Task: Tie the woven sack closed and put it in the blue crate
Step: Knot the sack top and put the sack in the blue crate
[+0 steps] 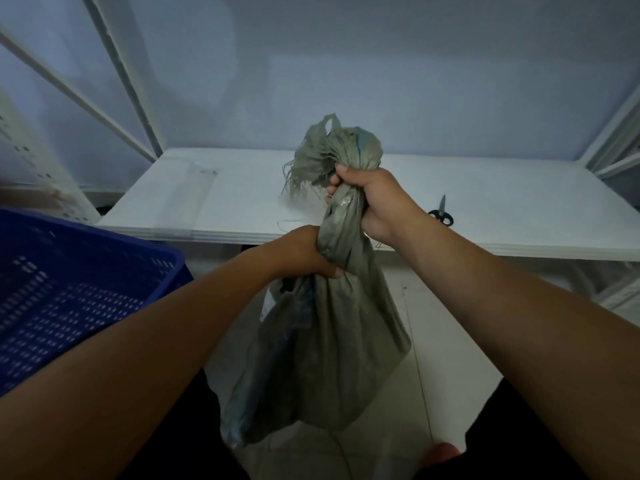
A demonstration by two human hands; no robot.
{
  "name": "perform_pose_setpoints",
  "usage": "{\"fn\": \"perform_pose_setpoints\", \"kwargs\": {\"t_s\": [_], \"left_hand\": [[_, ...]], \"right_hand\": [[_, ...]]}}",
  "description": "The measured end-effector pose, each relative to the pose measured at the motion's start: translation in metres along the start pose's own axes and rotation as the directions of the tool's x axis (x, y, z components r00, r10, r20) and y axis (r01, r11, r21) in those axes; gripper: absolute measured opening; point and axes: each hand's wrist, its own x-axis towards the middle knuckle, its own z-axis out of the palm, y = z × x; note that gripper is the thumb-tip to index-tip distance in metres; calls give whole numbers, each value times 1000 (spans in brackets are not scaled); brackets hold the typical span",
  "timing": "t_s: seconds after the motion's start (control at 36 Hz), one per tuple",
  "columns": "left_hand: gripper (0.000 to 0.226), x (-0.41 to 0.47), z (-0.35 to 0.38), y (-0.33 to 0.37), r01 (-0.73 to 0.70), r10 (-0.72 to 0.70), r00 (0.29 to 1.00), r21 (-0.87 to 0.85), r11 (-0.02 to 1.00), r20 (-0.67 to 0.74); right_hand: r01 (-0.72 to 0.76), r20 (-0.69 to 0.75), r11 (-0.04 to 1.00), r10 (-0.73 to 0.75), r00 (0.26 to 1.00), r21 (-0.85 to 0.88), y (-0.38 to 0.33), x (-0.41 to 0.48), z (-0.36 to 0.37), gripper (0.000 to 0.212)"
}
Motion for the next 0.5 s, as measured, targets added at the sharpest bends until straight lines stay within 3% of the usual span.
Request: {"fn": "perform_pose_setpoints", "kwargs": {"t_s": [0.08, 0.11, 0.19, 0.28, 0.33, 0.42, 0.5], "left_hand": [[123, 4, 1, -10, 51, -52, 998, 28, 998, 29], [134, 3, 1, -13, 75, -78, 995, 43, 996, 65], [146, -3, 4, -18, 97, -98, 976, 15, 995, 194], [148, -3, 13, -26, 128, -122, 968, -15, 992, 221], [129, 1, 21, -32, 117, -115, 982, -5, 993, 150], [60, 3, 20, -31, 93, -94, 996, 110, 990, 6], [37, 6, 6, -32, 86, -78, 996, 172, 981, -52]], "right_hand": [[28, 4, 999, -28, 1000, 40, -2, 0, 2, 15], [36, 0, 998, -36, 999, 44, -2, 0, 3, 16], [44, -26, 997, -42, 999, 61, -2, -1, 6, 15], [41, -48, 996, -37, 998, 83, -1, -2, 10, 15], [45, -71, 995, -39, 997, 86, -1, -2, 11, 15], [68, -110, 996, -61, 992, 58, -2, 1, 9, 12], [101, -152, 995, -98, 984, 9, -7, 5, 1, 10]]}}
